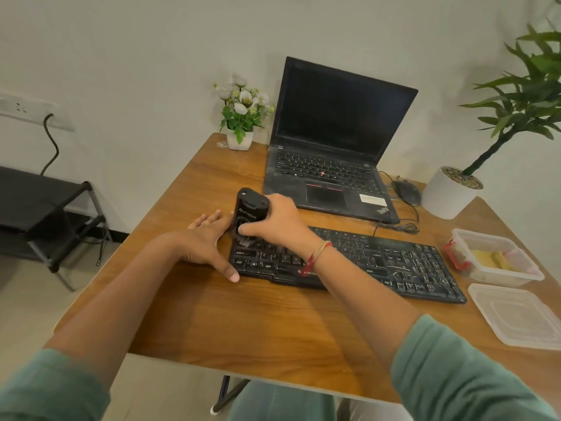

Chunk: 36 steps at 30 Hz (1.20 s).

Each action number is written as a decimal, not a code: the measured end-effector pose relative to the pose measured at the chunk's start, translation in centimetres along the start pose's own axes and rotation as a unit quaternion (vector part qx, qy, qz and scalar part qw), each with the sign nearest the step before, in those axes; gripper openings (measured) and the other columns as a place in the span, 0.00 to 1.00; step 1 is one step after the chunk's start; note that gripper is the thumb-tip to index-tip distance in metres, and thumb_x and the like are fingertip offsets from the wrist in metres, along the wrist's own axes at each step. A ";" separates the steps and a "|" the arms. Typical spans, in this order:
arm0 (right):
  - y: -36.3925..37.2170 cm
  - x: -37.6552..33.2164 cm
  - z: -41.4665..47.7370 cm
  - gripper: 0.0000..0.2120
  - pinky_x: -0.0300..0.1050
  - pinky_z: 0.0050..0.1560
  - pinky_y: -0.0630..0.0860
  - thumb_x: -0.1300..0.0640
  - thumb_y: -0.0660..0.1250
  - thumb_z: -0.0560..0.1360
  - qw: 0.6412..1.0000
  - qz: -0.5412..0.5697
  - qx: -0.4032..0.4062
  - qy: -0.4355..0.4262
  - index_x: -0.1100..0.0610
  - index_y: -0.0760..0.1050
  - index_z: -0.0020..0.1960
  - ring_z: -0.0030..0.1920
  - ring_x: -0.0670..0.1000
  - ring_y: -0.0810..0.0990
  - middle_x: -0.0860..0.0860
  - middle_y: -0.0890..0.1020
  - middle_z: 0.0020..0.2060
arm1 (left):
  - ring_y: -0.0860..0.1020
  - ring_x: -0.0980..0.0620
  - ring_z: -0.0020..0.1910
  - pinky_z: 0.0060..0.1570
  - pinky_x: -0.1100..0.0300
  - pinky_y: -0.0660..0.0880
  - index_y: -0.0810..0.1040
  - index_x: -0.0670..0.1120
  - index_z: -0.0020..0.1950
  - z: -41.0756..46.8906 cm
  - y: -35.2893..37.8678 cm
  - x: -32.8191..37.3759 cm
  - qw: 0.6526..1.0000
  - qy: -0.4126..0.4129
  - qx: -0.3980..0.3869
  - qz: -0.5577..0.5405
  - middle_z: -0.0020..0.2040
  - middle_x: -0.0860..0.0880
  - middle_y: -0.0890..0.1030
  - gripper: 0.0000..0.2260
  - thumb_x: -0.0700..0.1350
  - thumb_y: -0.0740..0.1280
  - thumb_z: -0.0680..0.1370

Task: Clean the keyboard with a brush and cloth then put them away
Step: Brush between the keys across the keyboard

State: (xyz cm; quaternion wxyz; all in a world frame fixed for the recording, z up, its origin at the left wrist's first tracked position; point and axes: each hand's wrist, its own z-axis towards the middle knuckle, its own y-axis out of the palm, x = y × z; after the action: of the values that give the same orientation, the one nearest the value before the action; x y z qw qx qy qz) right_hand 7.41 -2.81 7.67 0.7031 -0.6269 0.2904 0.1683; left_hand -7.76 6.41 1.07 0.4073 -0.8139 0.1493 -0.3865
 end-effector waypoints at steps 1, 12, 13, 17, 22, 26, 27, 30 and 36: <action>0.0 0.2 0.2 0.12 0.41 0.29 0.70 0.55 0.76 0.62 1.000 -0.011 0.021 0.000 0.58 0.74 0.36 0.31 0.45 0.75 0.49 0.78 0.31 | 0.33 0.47 0.74 0.71 0.48 0.36 0.37 0.59 0.75 0.0 0.0 -0.1 1.000 -0.013 0.001 -0.005 0.77 0.49 0.38 0.69 0.76 0.69 0.43; -0.2 -0.6 -0.6 0.11 0.43 0.28 0.69 0.55 0.75 0.63 0.998 -0.045 -0.025 -0.030 0.58 0.73 0.35 0.31 0.48 0.74 0.49 0.76 0.31 | 0.34 0.48 0.74 0.73 0.44 0.38 0.41 0.61 0.75 1.3 0.6 -1.4 1.000 0.011 0.020 0.014 0.77 0.50 0.40 0.66 0.77 0.70 0.46; -0.3 -0.4 -0.4 0.12 0.41 0.28 0.67 0.55 0.74 0.63 0.998 -0.054 -0.008 -0.032 0.56 0.71 0.33 0.30 0.47 0.73 0.48 0.75 0.30 | 0.34 0.48 0.74 0.73 0.44 0.39 0.38 0.60 0.75 1.3 0.6 -1.4 1.000 0.003 0.018 0.010 0.77 0.49 0.39 0.67 0.77 0.70 0.45; 0.4 -0.3 -1.7 0.12 0.43 0.29 0.69 0.56 0.75 0.62 0.999 -0.007 -0.037 -0.026 0.58 0.72 0.33 0.30 0.49 0.73 0.50 0.75 0.29 | 0.34 0.49 0.74 0.73 0.45 0.37 0.43 0.61 0.75 1.0 0.4 -1.1 1.000 0.007 0.013 0.012 0.78 0.50 0.41 0.65 0.77 0.70 0.46; 0.1 0.5 -2.2 0.13 0.45 0.35 0.77 0.56 0.77 0.63 0.998 0.037 -0.055 -0.009 0.59 0.78 0.43 0.38 0.50 0.81 0.52 0.82 0.37 | 0.32 0.49 0.74 0.72 0.46 0.35 0.39 0.60 0.75 0.4 0.2 -0.6 1.000 0.004 0.006 0.006 0.77 0.49 0.39 0.66 0.76 0.69 0.45; -0.2 1.1 -1.8 0.11 0.39 0.28 0.69 0.55 0.76 0.63 1.000 0.017 0.024 0.003 0.59 0.76 0.38 0.30 0.45 0.74 0.49 0.77 0.31 | 0.33 0.46 0.74 0.71 0.47 0.37 0.36 0.61 0.74 -0.3 -0.2 0.3 1.000 -0.024 -0.004 -0.007 0.77 0.49 0.37 0.67 0.73 0.71 0.44; 0.1 1.0 -2.2 0.11 0.38 0.28 0.69 0.55 0.76 0.63 1.000 0.022 0.006 -0.007 0.59 0.76 0.37 0.30 0.45 0.73 0.48 0.77 0.29 | 0.33 0.46 0.74 0.71 0.46 0.36 0.37 0.60 0.75 -0.1 -0.1 0.1 1.000 -0.025 -0.004 -0.001 0.77 0.49 0.37 0.68 0.75 0.70 0.44; 0.6 0.8 -3.0 0.12 0.42 0.29 0.71 0.55 0.76 0.62 0.998 0.018 -0.047 -0.027 0.60 0.76 0.37 0.31 0.48 0.75 0.51 0.79 0.31 | 0.32 0.47 0.73 0.73 0.44 0.37 0.38 0.60 0.75 0.0 0.0 -0.1 1.000 -0.024 -0.005 0.010 0.77 0.49 0.37 0.70 0.78 0.68 0.42; -2.1 3.0 -1.8 0.11 0.45 0.32 0.75 0.55 0.75 0.63 0.998 -0.021 0.062 0.010 0.60 0.75 0.36 0.35 0.50 0.78 0.52 0.80 0.33 | 0.34 0.47 0.74 0.70 0.48 0.36 0.36 0.64 0.73 -0.6 -0.3 0.7 1.000 -0.015 -0.006 -0.010 0.77 0.49 0.37 0.67 0.75 0.70 0.43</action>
State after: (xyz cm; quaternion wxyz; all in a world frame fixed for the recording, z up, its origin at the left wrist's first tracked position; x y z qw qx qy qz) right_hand 10.64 -5.27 7.34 0.7409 -0.5899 0.2940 0.1286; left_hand -7.78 5.89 1.91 0.4010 -0.8235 0.1376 -0.3771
